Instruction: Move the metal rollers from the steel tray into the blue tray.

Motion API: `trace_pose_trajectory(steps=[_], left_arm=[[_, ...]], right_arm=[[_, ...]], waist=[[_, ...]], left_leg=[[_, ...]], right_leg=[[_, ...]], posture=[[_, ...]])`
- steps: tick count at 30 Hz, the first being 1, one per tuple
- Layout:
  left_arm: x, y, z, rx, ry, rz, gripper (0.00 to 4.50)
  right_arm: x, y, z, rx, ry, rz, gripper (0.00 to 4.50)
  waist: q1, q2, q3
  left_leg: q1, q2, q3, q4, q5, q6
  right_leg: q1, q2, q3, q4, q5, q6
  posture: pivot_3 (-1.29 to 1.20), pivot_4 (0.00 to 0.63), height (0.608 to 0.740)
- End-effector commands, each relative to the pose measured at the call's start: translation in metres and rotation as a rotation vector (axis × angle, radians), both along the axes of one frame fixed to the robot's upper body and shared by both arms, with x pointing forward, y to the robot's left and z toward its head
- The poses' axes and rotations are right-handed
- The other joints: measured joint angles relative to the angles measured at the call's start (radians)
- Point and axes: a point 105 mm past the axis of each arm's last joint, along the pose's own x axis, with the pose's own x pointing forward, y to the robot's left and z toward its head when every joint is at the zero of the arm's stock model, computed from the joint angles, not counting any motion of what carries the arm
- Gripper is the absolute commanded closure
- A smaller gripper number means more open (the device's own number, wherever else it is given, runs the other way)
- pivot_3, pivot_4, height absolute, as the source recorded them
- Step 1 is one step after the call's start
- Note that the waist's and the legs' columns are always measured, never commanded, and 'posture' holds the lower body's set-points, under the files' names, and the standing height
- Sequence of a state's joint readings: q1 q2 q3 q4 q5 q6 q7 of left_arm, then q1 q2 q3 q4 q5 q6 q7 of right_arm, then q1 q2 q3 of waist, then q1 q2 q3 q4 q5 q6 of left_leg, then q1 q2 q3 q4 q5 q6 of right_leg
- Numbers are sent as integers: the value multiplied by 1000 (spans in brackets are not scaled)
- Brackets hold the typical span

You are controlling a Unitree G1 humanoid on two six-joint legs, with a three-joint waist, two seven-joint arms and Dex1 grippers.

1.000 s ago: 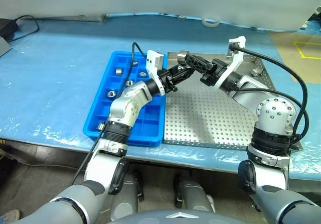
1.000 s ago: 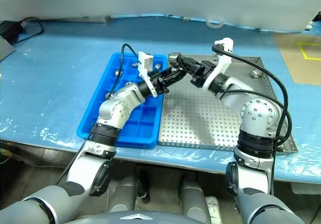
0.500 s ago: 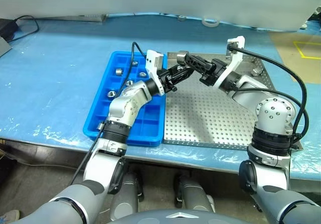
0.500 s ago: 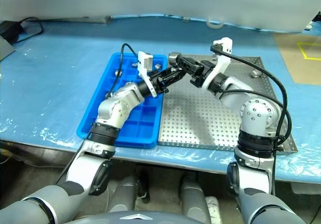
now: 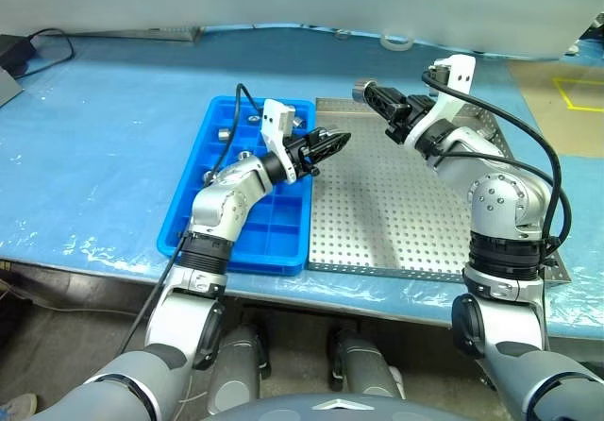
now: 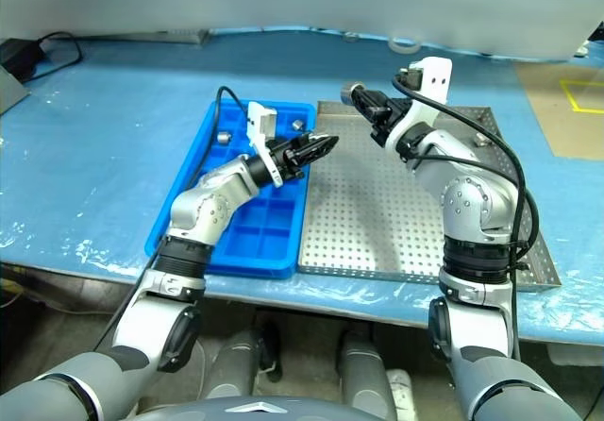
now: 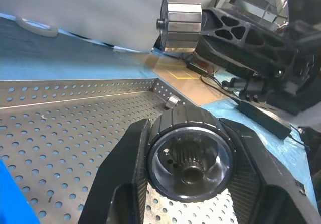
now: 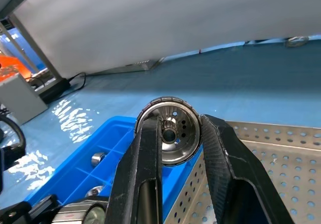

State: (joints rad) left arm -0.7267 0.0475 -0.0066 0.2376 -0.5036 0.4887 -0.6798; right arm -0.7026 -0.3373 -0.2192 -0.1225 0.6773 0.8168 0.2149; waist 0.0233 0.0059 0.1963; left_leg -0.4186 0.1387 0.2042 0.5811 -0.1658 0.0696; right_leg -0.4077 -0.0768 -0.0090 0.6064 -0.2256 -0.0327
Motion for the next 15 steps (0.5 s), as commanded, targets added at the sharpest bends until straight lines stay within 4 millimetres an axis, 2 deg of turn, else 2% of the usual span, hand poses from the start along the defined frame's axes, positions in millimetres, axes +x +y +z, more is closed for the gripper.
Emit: trace_pose_trajectory(steps=[1, 5, 9, 11, 15], left_arm=[[-3, 10, 16, -12, -62, 16, 2787], [-3, 39, 37, -57, -92, 55, 2787], [-9, 85, 52, -47, -145, 106, 2787], [-12, 101, 53, -19, -151, 134, 2787], [-18, 131, 42, 80, -138, 204, 2787]], right_arm=[[-3, -2, 12, -23, -56, 8, 3753], [-19, 11, 6, -217, -126, 132, 3753], [-33, 16, -1, -366, -172, 261, 3753], [-35, 17, -2, -381, -178, 290, 3753], [-37, 26, -7, -391, -180, 355, 3753]], waist=[[-1, 0, 0], [0, 0, 0], [-6, 0, 0], [-6, 0, 0], [-4, 0, 0]], left_leg=[[0, 0, 0, 0, 0, 0], [0, 0, 0, 0, 0, 0], [0, 0, 0, 0, 0, 0], [1, 1, 0, 0, -1, 1], [1, 1, -1, 0, -1, 1]], right_leg=[[0, 0, 0, 0, 0, 0], [0, 0, 0, 0, 0, 0], [0, 0, -1, 0, 0, 0], [0, 1, -1, 1, 0, 0], [1, 1, -1, 1, 0, 0]], posture=[[-187, 150, 740], [-192, 150, 740], [-186, 150, 740], [-177, 150, 740], [-144, 150, 740]])
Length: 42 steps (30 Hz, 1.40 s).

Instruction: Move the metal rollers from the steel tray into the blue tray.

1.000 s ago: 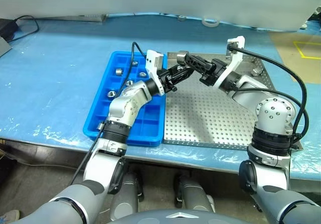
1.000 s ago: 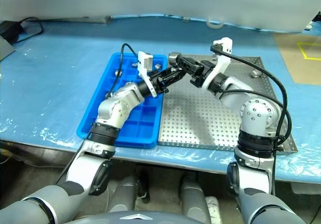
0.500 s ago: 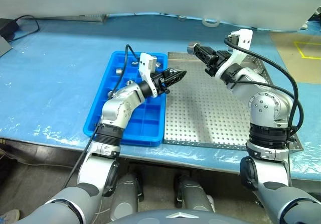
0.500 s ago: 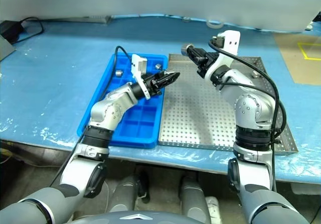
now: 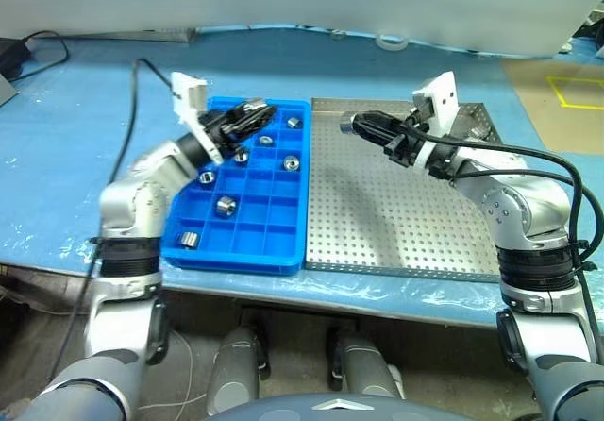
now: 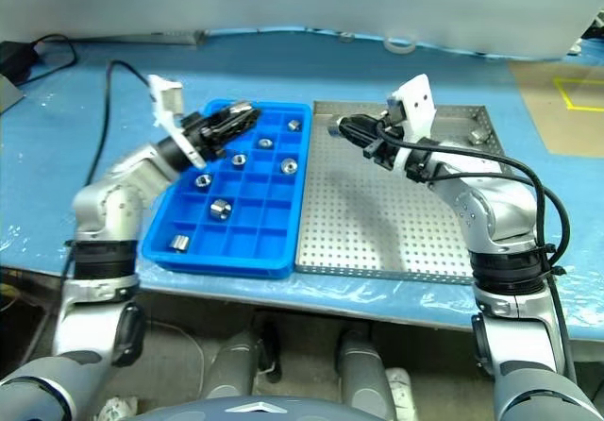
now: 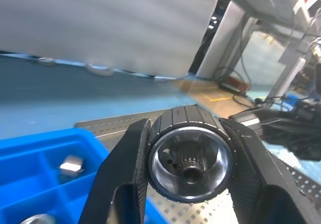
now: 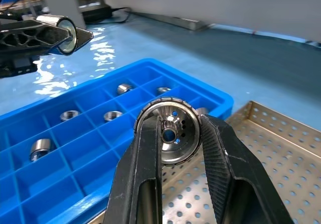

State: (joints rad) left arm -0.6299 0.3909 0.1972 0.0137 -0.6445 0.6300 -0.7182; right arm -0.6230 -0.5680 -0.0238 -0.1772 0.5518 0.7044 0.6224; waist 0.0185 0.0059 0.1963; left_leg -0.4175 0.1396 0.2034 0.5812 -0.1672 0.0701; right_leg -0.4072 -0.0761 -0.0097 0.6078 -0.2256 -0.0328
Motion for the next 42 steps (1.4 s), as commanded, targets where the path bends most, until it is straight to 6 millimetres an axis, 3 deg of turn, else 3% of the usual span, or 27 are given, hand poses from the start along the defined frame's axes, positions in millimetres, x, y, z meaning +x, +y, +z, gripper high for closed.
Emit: trace_pose_trajectory(steps=[1, 6, 9, 13, 22, 32, 37, 42], left_arm=[[-12, 16, 5, 31, -32, 23, 2787], [-16, 17, -12, 35, 17, 72, 2787], [-21, 15, -22, 19, 45, 97, 2787], [-31, 9, -42, 37, 86, 99, 2787], [-33, 11, -42, 44, 87, 117, 2787], [-33, 5, -41, 47, 93, 100, 2787], [-31, 0, -37, 48, 80, 82, 2787], [-30, -7, -33, 45, 73, 41, 2787]], right_arm=[[-6, 16, 10, -3, -66, 80, 3753], [-5, 39, -8, -26, -24, 166, 3753], [-19, 53, -27, -85, 31, 296, 3753], [-28, 56, -39, -88, 113, 385, 3753], [-26, 74, -72, -103, 250, 438, 3753], [-25, 88, -88, -101, 284, 459, 3753], [-23, 83, -90, -107, 309, 446, 2231], [-17, 64, -69, -80, 253, 394, 2231]], waist=[[2, 0, 0], [14, 0, 0], [26, 0, 0], [30, 0, 0], [29, -1, 0], [30, -1, 0], [36, -1, 0], [37, -1, 0]], left_leg=[[0, 0, 0, 0, 0, -1], [0, 0, 0, 0, 0, -1], [0, 0, 0, 0, 1, -3], [-1, 0, -1, 0, 1, -2], [3, 1, -2, 0, 2, -3], [2, 1, -2, 0, 2, -3], [2, 1, -2, 0, 2, -3], [2, 1, -2, 0, 2, -3]], right_leg=[[0, 0, 0, 0, 0, 0], [0, 0, 0, 1, 0, 0], [1, 0, -1, 0, 0, 0], [1, 0, -1, -1, 0, 0], [2, 0, -2, 3, 0, 0], [2, 0, -2, 3, 0, 0], [2, 0, -2, 3, 0, 0], [3, 0, -2, 3, 0, 0]], posture=[[-138, 150, 740], [-91, 150, 740], [-68, 150, 740], [-52, 150, 740], [-28, 150, 740], [-16, 150, 740], [-25, 150, 740], [-48, 150, 740]])
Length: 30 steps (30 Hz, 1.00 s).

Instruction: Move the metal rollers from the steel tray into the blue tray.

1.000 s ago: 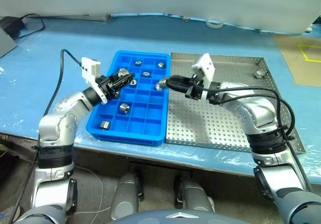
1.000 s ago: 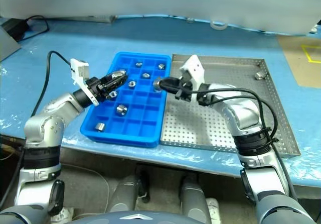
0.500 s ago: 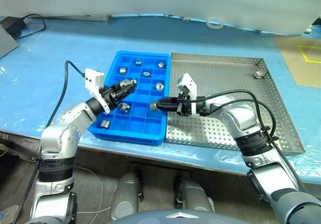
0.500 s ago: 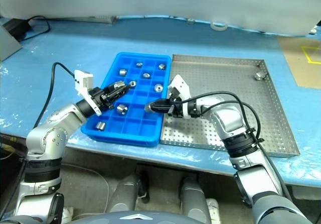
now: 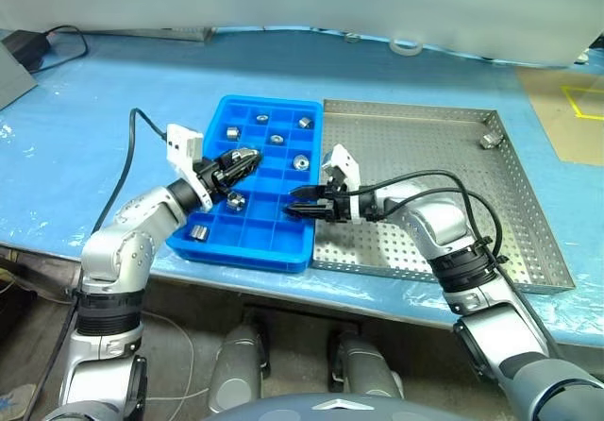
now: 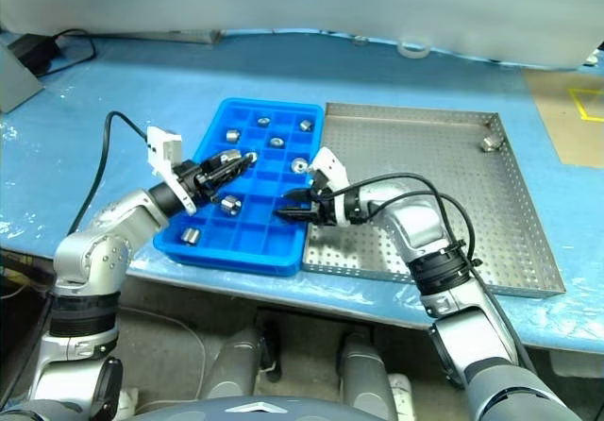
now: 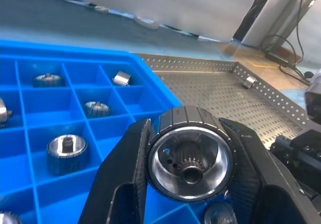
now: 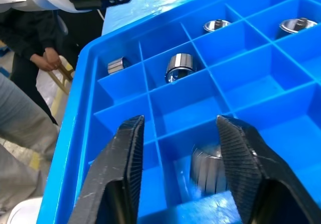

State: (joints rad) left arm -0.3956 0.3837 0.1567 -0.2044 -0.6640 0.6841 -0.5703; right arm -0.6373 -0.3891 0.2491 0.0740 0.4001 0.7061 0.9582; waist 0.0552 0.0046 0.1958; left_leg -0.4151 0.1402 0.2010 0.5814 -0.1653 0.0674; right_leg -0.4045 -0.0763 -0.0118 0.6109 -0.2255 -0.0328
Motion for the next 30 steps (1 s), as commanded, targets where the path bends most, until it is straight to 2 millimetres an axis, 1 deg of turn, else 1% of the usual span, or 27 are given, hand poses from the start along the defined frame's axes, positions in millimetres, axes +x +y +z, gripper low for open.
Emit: trace_pose_trajectory(steps=[1, 4, 6, 8, 10, 13, 17, 20, 22, 24, 25, 28, 30], left_arm=[[-3, -9, 14, -14, -48, -53, 2787], [-2, -16, 12, -21, -39, -81, 2787], [-1, -23, 6, -2, -36, -99, 2787], [-1, -32, -5, 28, -11, -132, 2787], [-4, -39, -15, 63, 22, -175, 2787], [-13, -43, -25, 117, 34, -238, 2787], [-32, -36, -29, 165, 51, -345, 2787], [-45, -34, -44, 246, 82, -416, 2787], [-48, -30, -49, 266, 91, -430, 2787], [-44, -21, -46, 247, 91, -396, 2787], [-38, -15, -43, 237, 86, -360, 2787], [-18, 5, -37, 201, 81, -233, 2787], [1, 16, -33, 175, 72, -119, 2787]], right_arm=[[6, -15, 31, 37, -114, -37, 2231], [6, -23, 47, 58, -174, -67, 2231], [7, -27, 60, 85, -214, -92, 2231], [8, -30, 75, 121, -246, -125, 2231], [7, -32, 83, 136, -270, -144, 2231], [5, -34, 86, 137, -279, -156, 2231], [6, -46, 76, 97, -269, -198, 2231], [7, -50, 71, 88, -255, -222, 2231], [6, -50, 68, 85, -252, -226, 2231], [4, -50, 66, 83, -247, -226, 2231], [3, -50, 64, 78, -245, -227, 2231], [3, -52, 60, 67, -240, -234, 2231], [3, -52, 59, 70, -237, -237, 2231]], waist=[[1, 0, 0], [-1, 0, 0], [-2, 0, 0], [-5, 0, 0], [-9, 0, 0], [-12, 0, 0], [-16, 0, 0], [-16, 0, 0], [-16, 0, 0], [-15, 0, 0], [-14, 0, 0], [-15, 0, 0], [-16, 0, 0]], left_leg=[[0, 0, 0, 0, 0, 0], [0, 0, 0, 0, 0, 0], [0, 0, 0, 0, 0, 0], [0, 0, 0, 0, 0, 0], [0, 0, 0, 0, 0, 0], [1, 0, 0, 0, 0, 0], [1, 1, 0, 0, 0, 0], [1, 1, 1, 0, 1, -1], [2, 1, 1, 0, 1, -1], [3, 1, 1, 0, 1, -2], [3, 1, 1, 0, 2, -3], [4, 1, 1, -1, 3, -4], [5, 1, 1, -1, 3, -5]], right_leg=[[0, 0, 0, 0, 0, 0], [0, 0, 0, 0, 0, 0], [0, 0, 0, 0, 0, 0], [0, 0, 0, 1, 0, 0], [0, 0, 0, 1, 0, 0], [0, 0, 0, 1, 0, 0], [0, 1, 0, 1, 0, 0], [0, 1, 0, 1, 0, 0], [0, 1, 1, 1, 0, 0], [1, 1, 1, 1, 0, 0], [1, 1, 1, 2, 0, 0], [2, 1, 1, 3, 0, 0], [2, 1, 1, 4, 0, 0]], posture=[[-51, 150, 740], [-66, 150, 740], [-74, 150, 740], [-94, 150, 740], [-108, 150, 740], [-120, 150, 740], [-136, 150, 740], [-143, 150, 740], [-146, 150, 740], [-147, 150, 740], [-147, 150, 740], [-145, 150, 740], [-134, 150, 740]])
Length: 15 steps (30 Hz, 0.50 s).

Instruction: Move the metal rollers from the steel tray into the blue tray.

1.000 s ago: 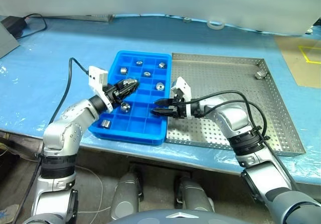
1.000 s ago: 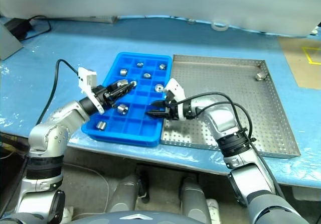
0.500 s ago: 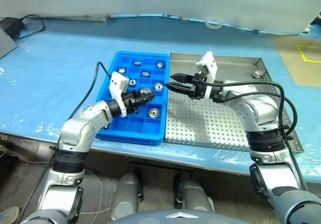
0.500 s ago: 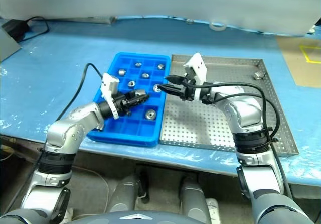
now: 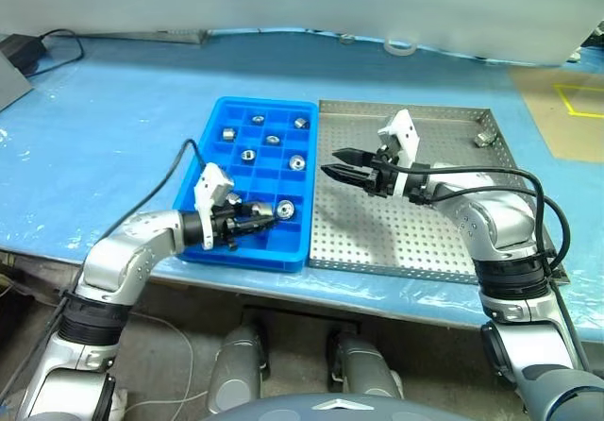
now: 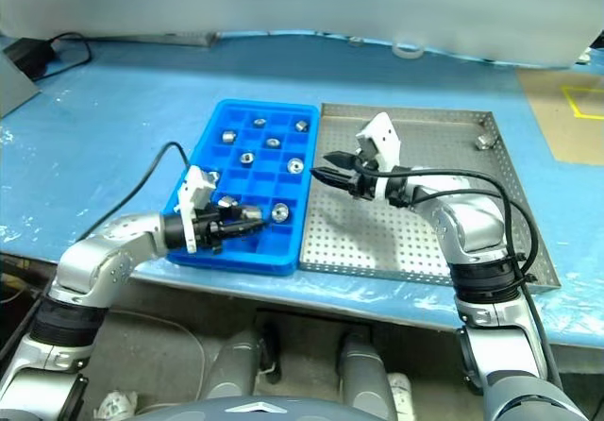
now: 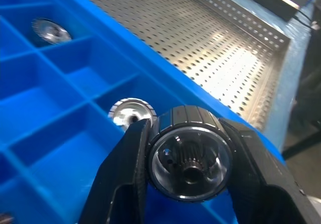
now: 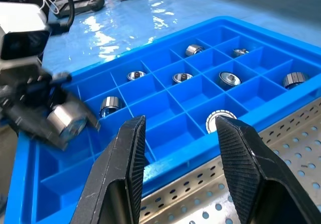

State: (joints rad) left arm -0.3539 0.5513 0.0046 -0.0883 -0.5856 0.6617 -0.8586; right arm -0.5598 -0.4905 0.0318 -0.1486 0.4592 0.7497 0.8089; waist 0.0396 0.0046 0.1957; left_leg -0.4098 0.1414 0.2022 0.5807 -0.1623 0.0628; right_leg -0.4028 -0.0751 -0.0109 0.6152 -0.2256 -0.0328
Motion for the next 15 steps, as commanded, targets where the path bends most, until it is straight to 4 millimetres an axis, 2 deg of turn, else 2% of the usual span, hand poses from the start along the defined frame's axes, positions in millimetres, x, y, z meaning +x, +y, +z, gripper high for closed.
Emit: trace_pose_trajectory(steps=[1, 9, 15], left_arm=[[25, 16, 17, -42, -80, 155, 2787], [23, -16, 9, -76, -70, 113, 2787], [42, -19, 7, -100, -73, 198, 2787]], right_arm=[[-4, 2, 10, 7, -49, 14, 2231], [-4, 7, 8, -3, -47, 33, 2231], [-3, 8, 8, -6, -48, 30, 2231]], waist=[[0, 0, 0], [2, 0, 0], [2, 0, 0]], left_leg=[[0, 0, 0, 0, 0, 0], [-1, 0, 0, 0, 0, 1], [-1, 0, 0, 0, -1, 1]], right_leg=[[0, 0, 0, 1, 0, 0], [0, 0, 0, -1, 0, 0], [0, 0, 0, -1, 0, 0]], posture=[[-134, 150, 740], [-116, 150, 740], [-125, 150, 740]])
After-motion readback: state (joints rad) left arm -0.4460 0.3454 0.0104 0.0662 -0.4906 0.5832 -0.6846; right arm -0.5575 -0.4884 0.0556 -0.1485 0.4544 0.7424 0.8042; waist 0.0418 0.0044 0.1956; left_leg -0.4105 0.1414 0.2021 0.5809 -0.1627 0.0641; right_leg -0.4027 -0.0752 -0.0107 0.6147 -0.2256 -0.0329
